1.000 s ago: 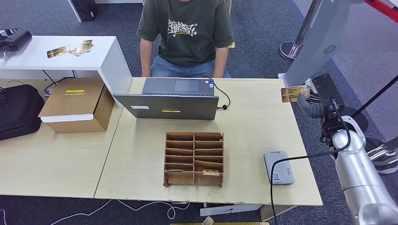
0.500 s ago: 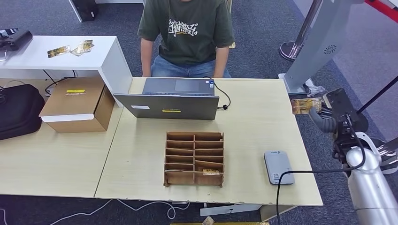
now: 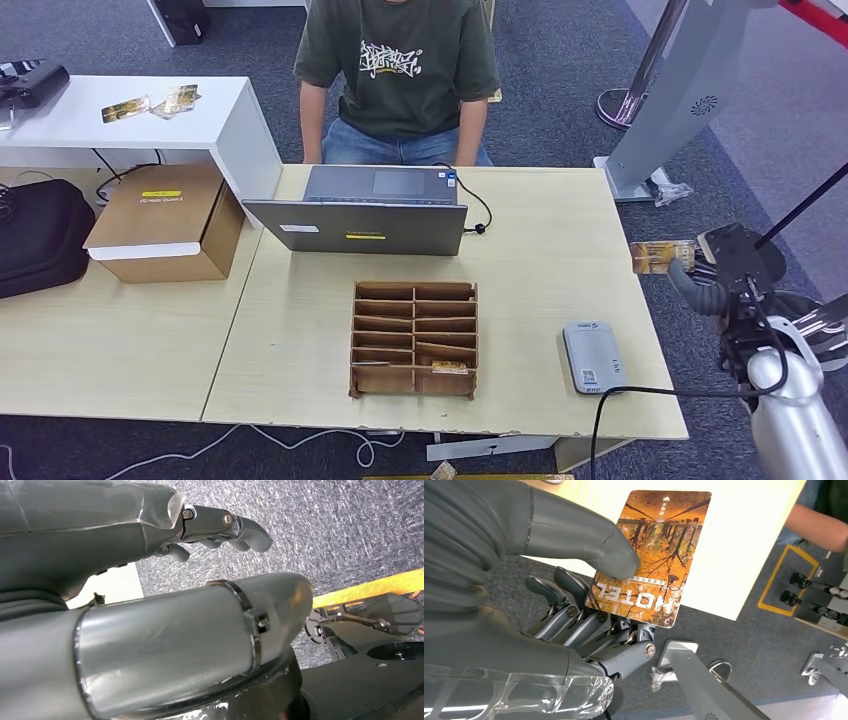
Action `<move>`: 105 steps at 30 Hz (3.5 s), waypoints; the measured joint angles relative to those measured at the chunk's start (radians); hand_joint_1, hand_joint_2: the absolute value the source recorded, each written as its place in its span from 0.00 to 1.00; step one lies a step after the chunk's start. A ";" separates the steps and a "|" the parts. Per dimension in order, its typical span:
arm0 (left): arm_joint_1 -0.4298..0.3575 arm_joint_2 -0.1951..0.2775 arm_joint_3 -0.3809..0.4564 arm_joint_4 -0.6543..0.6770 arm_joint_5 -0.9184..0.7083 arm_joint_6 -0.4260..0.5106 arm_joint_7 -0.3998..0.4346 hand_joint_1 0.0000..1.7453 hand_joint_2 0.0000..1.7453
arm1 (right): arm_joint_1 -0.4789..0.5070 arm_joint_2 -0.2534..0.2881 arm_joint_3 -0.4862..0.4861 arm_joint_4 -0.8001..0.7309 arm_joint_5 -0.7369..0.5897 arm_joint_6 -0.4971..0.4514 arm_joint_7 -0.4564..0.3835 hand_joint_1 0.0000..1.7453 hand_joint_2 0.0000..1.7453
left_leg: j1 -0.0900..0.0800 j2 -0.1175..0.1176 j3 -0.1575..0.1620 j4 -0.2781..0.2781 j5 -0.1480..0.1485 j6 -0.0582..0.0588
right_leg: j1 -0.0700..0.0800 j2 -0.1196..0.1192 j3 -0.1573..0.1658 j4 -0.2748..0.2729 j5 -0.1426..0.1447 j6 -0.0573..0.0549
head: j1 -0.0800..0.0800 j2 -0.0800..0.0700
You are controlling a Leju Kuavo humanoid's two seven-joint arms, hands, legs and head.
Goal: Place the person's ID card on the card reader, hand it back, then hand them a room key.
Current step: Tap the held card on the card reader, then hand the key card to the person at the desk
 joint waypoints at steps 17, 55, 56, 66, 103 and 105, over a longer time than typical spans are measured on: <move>0.000 -0.004 0.018 0.000 0.001 -0.002 0.001 0.00 0.00 | 0.170 0.055 -0.097 -0.090 0.035 0.002 0.027 1.00 1.00 | 0.000 0.000 0.000 0.000 0.000 0.000 | 0.000 0.000 0.000 0.000 0.000 0.000 | 0.000 0.000; 0.001 -0.004 0.019 0.000 -0.029 -0.002 0.004 0.00 0.00 | 0.306 0.130 -0.126 -0.178 0.122 0.102 0.116 1.00 1.00 | 0.000 0.001 0.000 0.000 0.000 0.000 | 0.000 0.001 0.000 0.000 0.000 0.000 | 0.000 0.000; 0.001 -0.004 0.019 0.000 -0.029 -0.002 0.004 0.00 0.00 | 0.303 0.130 -0.125 -0.174 0.122 0.103 0.116 1.00 1.00 | 0.000 0.001 0.000 0.000 0.000 0.000 | 0.000 0.001 0.000 0.000 0.000 0.000 | 0.000 0.000; 0.000 -0.004 0.019 0.000 -0.039 -0.004 0.004 0.00 0.00 | 0.266 0.130 -0.093 -0.109 0.125 0.116 0.117 1.00 1.00 | 0.000 0.001 0.000 0.000 0.000 0.000 | 0.000 0.001 0.000 0.000 0.000 0.000 | 0.000 0.000; -0.022 -0.003 0.019 0.000 -0.046 -0.010 -0.009 0.00 1.00 | 0.086 0.004 0.051 0.158 0.225 0.209 0.127 1.00 1.00 | 0.000 0.001 0.001 0.000 0.001 0.000 | 0.000 0.001 0.001 0.000 0.001 0.001 | 0.000 0.000; -0.025 -0.003 0.019 0.000 -0.046 -0.010 -0.009 0.00 1.00 | 0.085 0.002 0.051 0.164 0.226 0.209 0.127 1.00 1.00 | 0.000 0.001 0.001 0.000 0.001 0.000 | 0.000 0.001 0.001 0.000 0.001 0.001 | 0.000 0.000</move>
